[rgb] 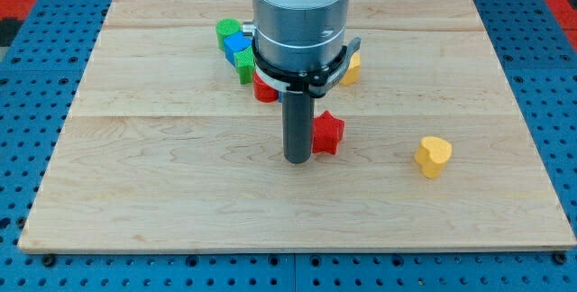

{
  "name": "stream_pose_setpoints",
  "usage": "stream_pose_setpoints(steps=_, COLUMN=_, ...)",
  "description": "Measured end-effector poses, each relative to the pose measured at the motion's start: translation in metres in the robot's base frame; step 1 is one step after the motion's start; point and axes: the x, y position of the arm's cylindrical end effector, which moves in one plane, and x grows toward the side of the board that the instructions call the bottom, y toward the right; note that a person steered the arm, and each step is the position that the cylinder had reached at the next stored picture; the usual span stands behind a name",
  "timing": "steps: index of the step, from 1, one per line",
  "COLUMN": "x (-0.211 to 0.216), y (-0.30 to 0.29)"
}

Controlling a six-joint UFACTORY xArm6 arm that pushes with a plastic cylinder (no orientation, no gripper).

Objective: Move the red star closer to the yellow heart

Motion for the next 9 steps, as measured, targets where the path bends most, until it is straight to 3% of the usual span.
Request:
stream_pose_setpoints(steps=2, x=-0.044, y=-0.001)
stream_pose_setpoints(steps=3, x=-0.043, y=0.011)
stream_pose_setpoints(steps=5, x=-0.001, y=0.024)
stream_pose_setpoints(steps=9, x=-0.007, y=0.089)
